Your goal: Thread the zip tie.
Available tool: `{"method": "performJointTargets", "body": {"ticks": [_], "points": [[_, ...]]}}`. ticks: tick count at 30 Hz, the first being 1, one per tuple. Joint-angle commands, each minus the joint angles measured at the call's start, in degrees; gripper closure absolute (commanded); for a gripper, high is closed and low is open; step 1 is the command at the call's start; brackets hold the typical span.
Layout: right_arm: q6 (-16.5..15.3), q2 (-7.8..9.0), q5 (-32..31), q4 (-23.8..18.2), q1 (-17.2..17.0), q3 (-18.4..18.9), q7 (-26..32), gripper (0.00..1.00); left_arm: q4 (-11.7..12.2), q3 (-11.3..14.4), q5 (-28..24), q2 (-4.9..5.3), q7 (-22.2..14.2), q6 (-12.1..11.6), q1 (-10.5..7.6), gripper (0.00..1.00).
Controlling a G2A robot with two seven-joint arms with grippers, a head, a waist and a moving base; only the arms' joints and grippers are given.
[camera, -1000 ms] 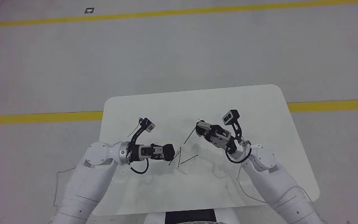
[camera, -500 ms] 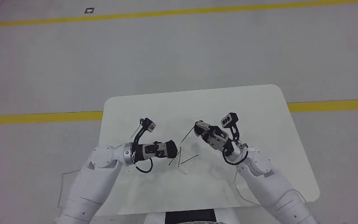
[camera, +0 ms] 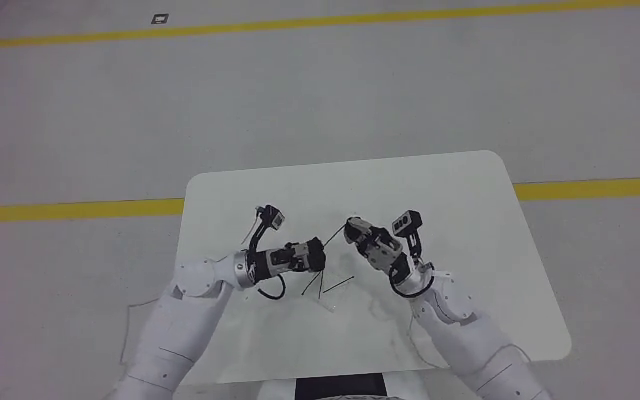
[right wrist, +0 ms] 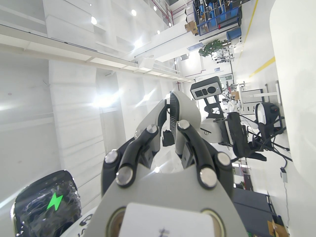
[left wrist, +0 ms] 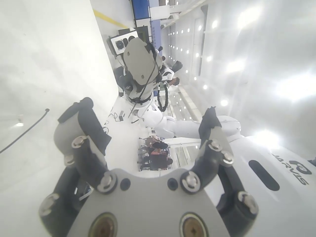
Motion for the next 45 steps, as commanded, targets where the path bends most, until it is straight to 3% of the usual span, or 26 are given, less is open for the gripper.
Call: {"method": "performJointTargets", "body": {"ticks": [1, 13, 23, 31, 45], "points": [[0.0, 0.01, 0.0, 0.01, 0.01, -0.01, 0.01, 1.0, -0.02, -0.01, -0.04, 0.01, 0.0, 0.0, 0.01, 0.0], [0.0, 0.01, 0.0, 0.01, 0.01, -0.01, 0.01, 1.0, -0.02, -0.01, -0.04, 0.01, 0.0, 0.0, 0.01, 0.0], [0.0, -1.26, -1.97, -2.22, -1.83, -0.52, -6.85, 1.0, -0.92, 1.68, 0.34, -0.44, 5.94, 0.0, 0.12, 0.0], [0.0, -3.48, -5.58, -2.38, -2.88, -1.27, -12.11, 1.0, 0.45, 3.04, 2.33, -1.51, 9.83, 0.0, -0.6, 0.0], [0.0, -3.92, -8.24, -4.05, -4.09, -0.84, -14.35, 1.0, -0.19, 3.87, 2.32, -1.28, 11.8, 0.0, -0.31, 0.0]]}}
